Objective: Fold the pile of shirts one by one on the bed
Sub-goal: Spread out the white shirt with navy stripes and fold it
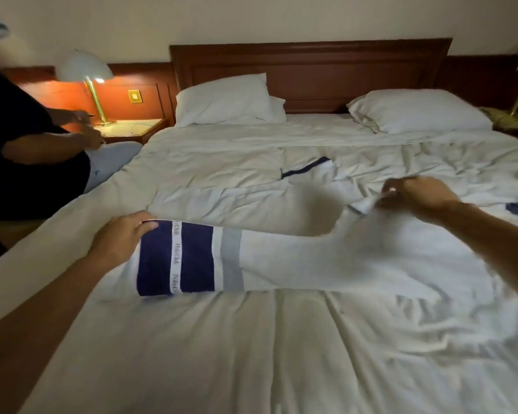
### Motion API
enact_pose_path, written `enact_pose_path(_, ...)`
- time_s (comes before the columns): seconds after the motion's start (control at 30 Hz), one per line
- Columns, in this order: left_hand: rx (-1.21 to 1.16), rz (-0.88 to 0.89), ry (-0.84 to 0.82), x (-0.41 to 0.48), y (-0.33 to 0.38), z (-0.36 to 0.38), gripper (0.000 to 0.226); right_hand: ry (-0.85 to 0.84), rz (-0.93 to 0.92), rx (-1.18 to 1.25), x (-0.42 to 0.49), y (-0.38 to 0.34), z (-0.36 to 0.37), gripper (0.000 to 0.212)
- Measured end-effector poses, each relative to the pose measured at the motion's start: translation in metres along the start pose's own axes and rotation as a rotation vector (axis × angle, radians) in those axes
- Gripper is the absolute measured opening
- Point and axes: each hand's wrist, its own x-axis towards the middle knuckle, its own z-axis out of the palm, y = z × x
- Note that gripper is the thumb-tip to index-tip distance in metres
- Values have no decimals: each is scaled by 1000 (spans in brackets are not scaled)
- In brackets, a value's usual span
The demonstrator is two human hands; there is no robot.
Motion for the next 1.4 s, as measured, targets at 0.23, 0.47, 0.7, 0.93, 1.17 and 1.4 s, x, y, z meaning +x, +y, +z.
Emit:
enact_pose_path(0.23,-40,-127,-135,17,-49,69,17,-151,307,61,2,-39,133,70)
enact_pose_path(0.47,44,-60,-25,3,-65,71,21,-44,522,137,-34,-13,158,66)
enact_pose_path(0.7,-25,-199,19,5,-68,61,28,-31,542,92,-45,7,142,55)
enact_pose_path(0.93,-62,-607,-137,-2,-95,36,73,-93,594,85,-73,18,136,58)
enact_pose_path(1.17,-78,-490,-8,-18,-77,38,63,-3,621,170,-77,20,125,37)
enact_pose_path(1.4,170,-81,-7,-47,-36,35,59,-49,215,224,-96,2,105,65)
